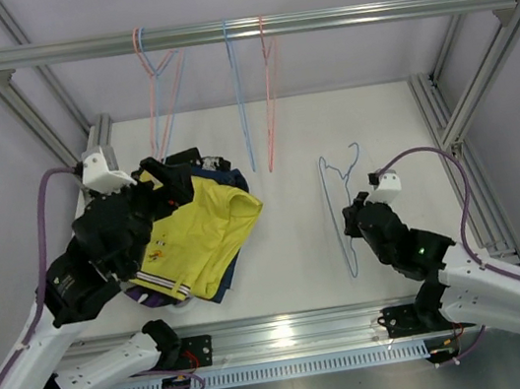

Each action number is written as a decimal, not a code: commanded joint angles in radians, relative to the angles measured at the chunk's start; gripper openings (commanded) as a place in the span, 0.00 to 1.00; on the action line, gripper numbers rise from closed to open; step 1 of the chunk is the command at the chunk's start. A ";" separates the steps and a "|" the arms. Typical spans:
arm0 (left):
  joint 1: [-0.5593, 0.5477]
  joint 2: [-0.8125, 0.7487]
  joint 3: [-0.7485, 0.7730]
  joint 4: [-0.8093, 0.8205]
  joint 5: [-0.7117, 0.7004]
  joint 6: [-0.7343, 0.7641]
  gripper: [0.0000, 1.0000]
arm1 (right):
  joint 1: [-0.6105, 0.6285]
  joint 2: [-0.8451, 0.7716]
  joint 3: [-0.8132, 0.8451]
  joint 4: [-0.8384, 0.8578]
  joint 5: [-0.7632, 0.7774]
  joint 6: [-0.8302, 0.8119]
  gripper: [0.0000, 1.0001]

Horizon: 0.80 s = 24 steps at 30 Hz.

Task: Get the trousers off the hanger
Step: Place the hanger at the clothesline.

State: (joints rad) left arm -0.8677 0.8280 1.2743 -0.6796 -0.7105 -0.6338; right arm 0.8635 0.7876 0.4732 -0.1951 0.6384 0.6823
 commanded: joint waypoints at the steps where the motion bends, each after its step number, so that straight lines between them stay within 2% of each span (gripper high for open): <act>1: -0.002 0.029 0.056 0.086 0.045 0.279 0.95 | 0.043 -0.071 0.152 -0.047 -0.017 -0.116 0.00; 4: 0.007 0.043 0.039 0.162 -0.020 0.379 0.98 | 0.115 -0.070 0.298 -0.137 0.064 -0.205 0.00; 9: 0.065 0.001 -0.041 0.242 0.017 0.368 0.99 | 0.164 -0.001 0.520 -0.259 0.130 -0.331 0.00; 15: 0.182 -0.167 -0.182 0.325 0.083 0.316 0.99 | 0.175 0.087 0.723 -0.257 0.139 -0.431 0.00; 18: 0.188 -0.239 -0.254 0.367 0.074 0.344 0.99 | 0.174 0.176 0.823 -0.267 0.156 -0.484 0.00; 24: 0.188 -0.309 -0.282 0.384 0.048 0.356 0.99 | 0.163 0.344 0.996 -0.259 0.167 -0.559 0.00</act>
State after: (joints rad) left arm -0.6907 0.5270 1.0130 -0.3466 -0.6682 -0.3042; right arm 1.0302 1.0813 1.3750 -0.4526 0.7784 0.2016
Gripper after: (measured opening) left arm 0.994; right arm 0.020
